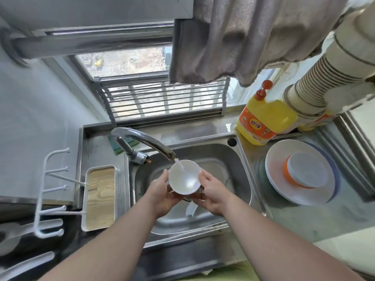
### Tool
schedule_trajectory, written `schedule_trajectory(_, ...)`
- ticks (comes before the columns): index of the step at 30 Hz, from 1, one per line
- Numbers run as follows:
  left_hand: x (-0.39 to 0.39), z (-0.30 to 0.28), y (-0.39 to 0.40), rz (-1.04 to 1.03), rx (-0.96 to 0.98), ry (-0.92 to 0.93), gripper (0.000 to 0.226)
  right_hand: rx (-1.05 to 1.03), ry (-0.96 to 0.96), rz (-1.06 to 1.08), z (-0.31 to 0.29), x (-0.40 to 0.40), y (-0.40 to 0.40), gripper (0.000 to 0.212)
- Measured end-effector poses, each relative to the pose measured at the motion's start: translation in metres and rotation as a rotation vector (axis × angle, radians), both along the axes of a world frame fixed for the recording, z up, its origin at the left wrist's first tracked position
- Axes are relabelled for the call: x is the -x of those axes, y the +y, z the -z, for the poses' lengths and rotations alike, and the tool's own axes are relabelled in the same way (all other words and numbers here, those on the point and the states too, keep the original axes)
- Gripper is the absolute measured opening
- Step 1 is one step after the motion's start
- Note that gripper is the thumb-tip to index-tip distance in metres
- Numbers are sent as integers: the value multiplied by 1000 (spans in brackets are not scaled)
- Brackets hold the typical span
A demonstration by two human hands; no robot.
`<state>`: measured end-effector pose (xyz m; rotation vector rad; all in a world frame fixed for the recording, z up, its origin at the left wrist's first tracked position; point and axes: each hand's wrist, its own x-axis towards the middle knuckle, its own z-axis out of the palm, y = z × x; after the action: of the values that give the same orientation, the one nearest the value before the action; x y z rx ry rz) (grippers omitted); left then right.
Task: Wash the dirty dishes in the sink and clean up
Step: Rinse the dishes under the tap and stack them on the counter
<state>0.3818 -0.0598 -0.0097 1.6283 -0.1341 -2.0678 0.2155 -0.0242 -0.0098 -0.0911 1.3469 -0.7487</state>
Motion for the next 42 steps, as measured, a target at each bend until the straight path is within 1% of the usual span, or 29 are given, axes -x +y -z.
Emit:
schedule_trajectory(3,15,-6,1,95,19,-5,42,-42,37,37,0,15,0,29)
schedule_trajectory(6,23,-12,-5,152,104,-43,43,-46,52,96,-1,14,-15,31)
schedule_trajectory(8,18,-11,-11,170,94,-68,44,-87,64,60,-4,8,-18,39)
schedule_trajectory(10,5,-6,-13,192,22,-93,46,-168,74,-39,-4,5,-15,56)
schedule_trajectory(12,-4,-1,-10,233,-112,-64,50,-278,70,-155,-1,5,-8,66)
schedule_trajectory(14,-4,6,-2,238,-237,19,49,-396,80,-262,1,5,-3,71)
schedule_trajectory(16,-2,15,8,214,-345,82,56,-483,107,-328,1,3,-1,75)
schedule_trajectory(18,1,21,14,185,-394,142,63,-518,155,-392,-2,3,-2,76)
schedule_trajectory(19,2,21,16,167,-392,163,62,-513,182,-424,-3,4,-3,75)
schedule_trajectory(21,2,19,14,133,-346,149,50,-464,236,-439,-5,6,-7,73)
schedule_trajectory(22,1,18,11,121,-301,127,43,-420,254,-412,-4,6,-9,71)
schedule_trajectory(24,-3,12,5,75,-212,107,38,-302,258,-307,-6,4,-13,60)
schedule_trajectory(27,-9,3,-4,28,-83,97,35,-140,216,-97,-10,-3,-19,37)
schedule_trajectory(29,-11,-2,-10,2,8,98,32,-59,158,-3,-8,-10,-25,32)
schedule_trajectory(32,-13,-1,-16,-14,113,62,45,-15,77,67,-2,-21,-28,30)
schedule_trajectory(36,-14,5,-15,-65,142,58,56,-19,-20,89,-1,-22,-21,26)
schedule_trajectory(42,-6,6,-12,-91,232,44,80,-5,-24,37,0,-11,-17,31)
